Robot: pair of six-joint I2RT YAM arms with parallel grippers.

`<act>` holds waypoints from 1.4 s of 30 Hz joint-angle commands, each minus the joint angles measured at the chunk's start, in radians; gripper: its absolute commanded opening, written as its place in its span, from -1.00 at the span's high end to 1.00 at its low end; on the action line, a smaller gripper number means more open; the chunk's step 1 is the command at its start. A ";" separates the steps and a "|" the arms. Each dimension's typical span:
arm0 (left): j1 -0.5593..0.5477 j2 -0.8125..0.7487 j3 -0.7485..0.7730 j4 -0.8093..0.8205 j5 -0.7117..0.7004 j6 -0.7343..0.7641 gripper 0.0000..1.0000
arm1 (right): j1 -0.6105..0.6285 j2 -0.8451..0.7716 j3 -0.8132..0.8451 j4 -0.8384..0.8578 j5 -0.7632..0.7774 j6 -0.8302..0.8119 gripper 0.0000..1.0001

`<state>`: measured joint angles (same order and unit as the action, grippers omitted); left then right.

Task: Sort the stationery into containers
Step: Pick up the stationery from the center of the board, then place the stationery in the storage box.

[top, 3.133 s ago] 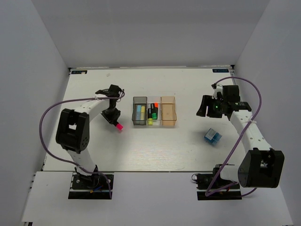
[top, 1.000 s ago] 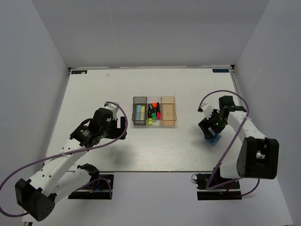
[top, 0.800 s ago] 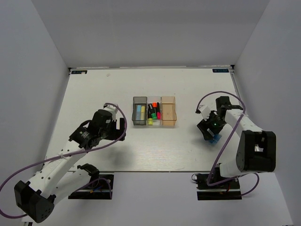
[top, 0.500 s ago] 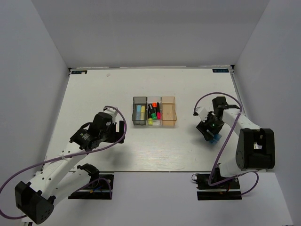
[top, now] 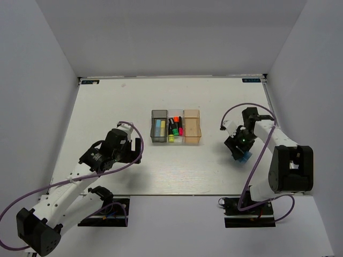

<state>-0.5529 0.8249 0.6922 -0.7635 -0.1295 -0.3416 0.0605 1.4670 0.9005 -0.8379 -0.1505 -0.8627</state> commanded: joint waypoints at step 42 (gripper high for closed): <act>0.139 -0.004 -0.057 0.044 0.060 -0.025 -0.97 | 0.374 0.561 0.888 0.092 -0.001 1.295 1.00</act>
<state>-0.4206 0.8299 0.6415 -0.7345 -0.0883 -0.3637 0.4263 2.0396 1.7935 -0.7666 -0.1665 0.4374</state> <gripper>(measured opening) 0.984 0.685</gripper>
